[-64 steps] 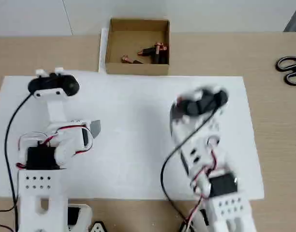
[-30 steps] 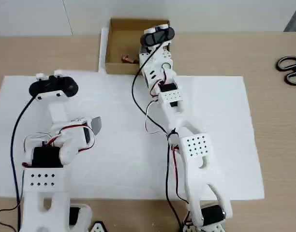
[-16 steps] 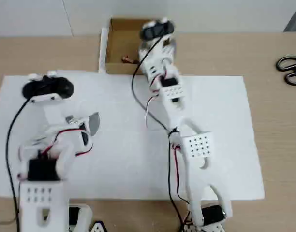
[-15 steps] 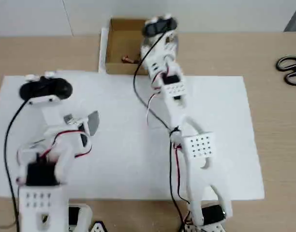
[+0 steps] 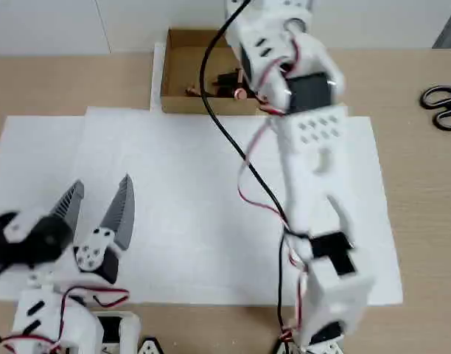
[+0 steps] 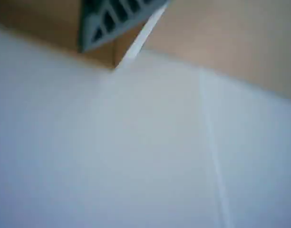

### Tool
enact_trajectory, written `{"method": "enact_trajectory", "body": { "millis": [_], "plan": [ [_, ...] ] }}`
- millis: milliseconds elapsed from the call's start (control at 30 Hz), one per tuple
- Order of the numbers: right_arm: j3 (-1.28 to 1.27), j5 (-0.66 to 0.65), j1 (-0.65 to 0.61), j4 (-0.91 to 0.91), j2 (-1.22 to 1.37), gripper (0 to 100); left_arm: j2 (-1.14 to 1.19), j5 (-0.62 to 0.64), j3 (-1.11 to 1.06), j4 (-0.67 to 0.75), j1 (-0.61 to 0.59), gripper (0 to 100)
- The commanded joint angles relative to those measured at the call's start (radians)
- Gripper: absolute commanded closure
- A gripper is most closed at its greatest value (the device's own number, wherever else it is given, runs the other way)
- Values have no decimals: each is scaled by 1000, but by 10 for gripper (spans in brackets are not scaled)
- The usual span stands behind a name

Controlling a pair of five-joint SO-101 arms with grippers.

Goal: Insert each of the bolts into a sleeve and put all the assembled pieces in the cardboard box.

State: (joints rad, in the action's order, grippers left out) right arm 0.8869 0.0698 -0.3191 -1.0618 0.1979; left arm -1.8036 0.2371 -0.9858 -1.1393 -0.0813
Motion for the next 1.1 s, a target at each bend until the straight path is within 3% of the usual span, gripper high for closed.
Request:
{"method": "enact_trajectory", "body": {
  "millis": [0,133,400,633,800,1067],
  "plan": [
    [48,3,-15,-360,-259,623,-11,-2,-15,23,0,765],
    [41,3,-12,-622,-421,623,-6,0,-42,38,2,765],
    [-272,5,67,-615,-714,623,-6,0,-355,324,2,765],
    [-872,8,64,-591,-1035,623,-6,0,-519,454,2,765],
    [-1376,5,67,-334,-1247,623,-6,0,-634,540,2,765],
    [-2081,3,67,410,-1526,623,-5,0,-696,603,2,766]
  ]
}}
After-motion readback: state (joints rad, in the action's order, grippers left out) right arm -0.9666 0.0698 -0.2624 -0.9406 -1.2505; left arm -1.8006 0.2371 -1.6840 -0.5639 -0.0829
